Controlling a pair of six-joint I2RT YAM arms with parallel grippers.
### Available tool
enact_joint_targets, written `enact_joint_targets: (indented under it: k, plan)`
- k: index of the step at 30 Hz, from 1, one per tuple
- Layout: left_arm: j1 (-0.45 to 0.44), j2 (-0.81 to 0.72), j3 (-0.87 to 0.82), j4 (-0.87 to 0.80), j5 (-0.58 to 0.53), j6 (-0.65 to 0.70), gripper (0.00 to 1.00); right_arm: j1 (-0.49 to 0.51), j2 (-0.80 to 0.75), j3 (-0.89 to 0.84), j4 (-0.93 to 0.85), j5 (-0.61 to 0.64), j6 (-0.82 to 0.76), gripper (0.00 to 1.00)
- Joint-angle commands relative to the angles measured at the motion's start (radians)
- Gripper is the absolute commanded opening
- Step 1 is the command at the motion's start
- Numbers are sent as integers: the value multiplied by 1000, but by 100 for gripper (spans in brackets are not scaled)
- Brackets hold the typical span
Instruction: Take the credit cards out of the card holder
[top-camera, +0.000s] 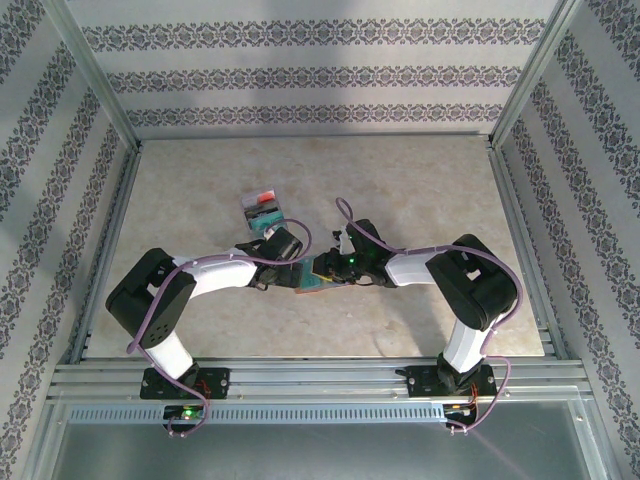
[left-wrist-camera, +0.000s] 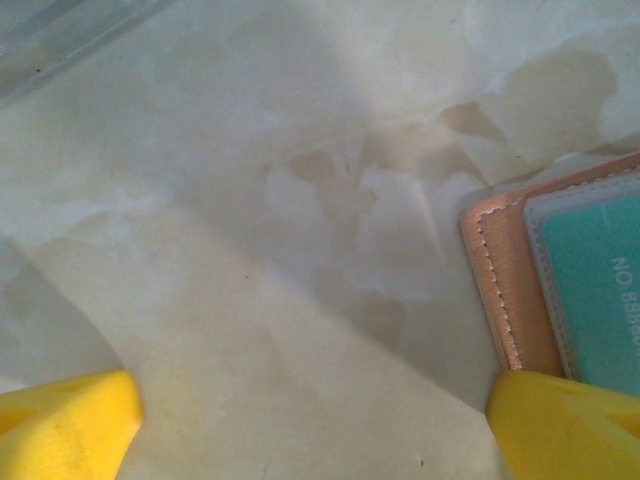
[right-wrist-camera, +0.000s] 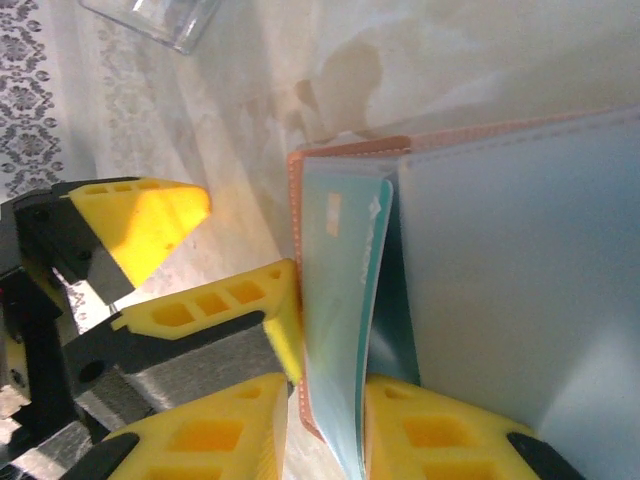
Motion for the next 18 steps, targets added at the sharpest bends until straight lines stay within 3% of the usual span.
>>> enact_joint_targets:
  k: [1, 18]
  plan:
    - [-23, 97, -18, 40, 75, 48, 95, 15, 2, 3, 143, -73, 15, 26]
    - [-24, 97, -13, 8, 45, 48, 95, -48, 24, -84, 343, -120, 108, 18]
